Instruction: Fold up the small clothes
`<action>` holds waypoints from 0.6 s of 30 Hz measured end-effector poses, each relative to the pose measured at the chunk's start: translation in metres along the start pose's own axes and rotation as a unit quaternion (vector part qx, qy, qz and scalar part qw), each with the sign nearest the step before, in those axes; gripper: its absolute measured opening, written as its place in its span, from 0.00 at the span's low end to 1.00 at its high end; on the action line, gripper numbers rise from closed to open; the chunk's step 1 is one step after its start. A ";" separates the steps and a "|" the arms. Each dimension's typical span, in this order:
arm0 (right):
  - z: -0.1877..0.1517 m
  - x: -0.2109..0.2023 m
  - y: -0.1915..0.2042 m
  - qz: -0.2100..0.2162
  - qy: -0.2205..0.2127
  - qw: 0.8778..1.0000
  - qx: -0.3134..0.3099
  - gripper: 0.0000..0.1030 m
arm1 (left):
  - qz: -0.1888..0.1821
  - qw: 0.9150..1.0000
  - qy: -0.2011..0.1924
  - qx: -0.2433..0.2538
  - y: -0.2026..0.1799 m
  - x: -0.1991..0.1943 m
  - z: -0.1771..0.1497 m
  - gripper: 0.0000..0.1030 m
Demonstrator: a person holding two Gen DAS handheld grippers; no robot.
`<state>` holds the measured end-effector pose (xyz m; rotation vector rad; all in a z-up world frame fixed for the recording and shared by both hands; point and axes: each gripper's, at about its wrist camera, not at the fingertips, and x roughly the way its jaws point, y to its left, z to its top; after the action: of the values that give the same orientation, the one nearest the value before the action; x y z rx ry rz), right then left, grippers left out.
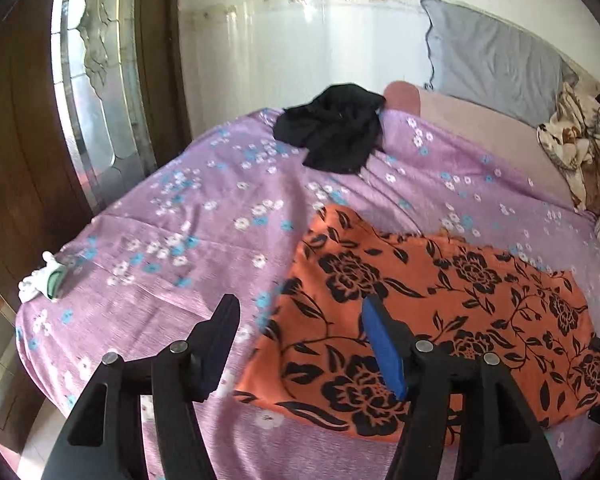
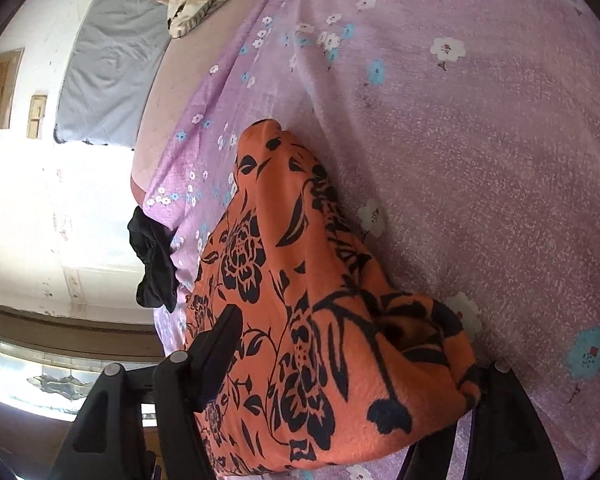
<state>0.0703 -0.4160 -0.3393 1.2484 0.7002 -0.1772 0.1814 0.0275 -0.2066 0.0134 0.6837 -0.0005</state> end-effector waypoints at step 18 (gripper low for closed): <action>0.003 0.007 0.004 -0.005 0.000 1.000 0.003 0.71 | 0.002 1.000 -0.002 0.013 -0.018 0.005 -0.002 0.63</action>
<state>0.0791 -0.4154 -0.3397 1.2506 0.7059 -0.1867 0.1835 0.0100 -0.2116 0.0396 0.6790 -0.0058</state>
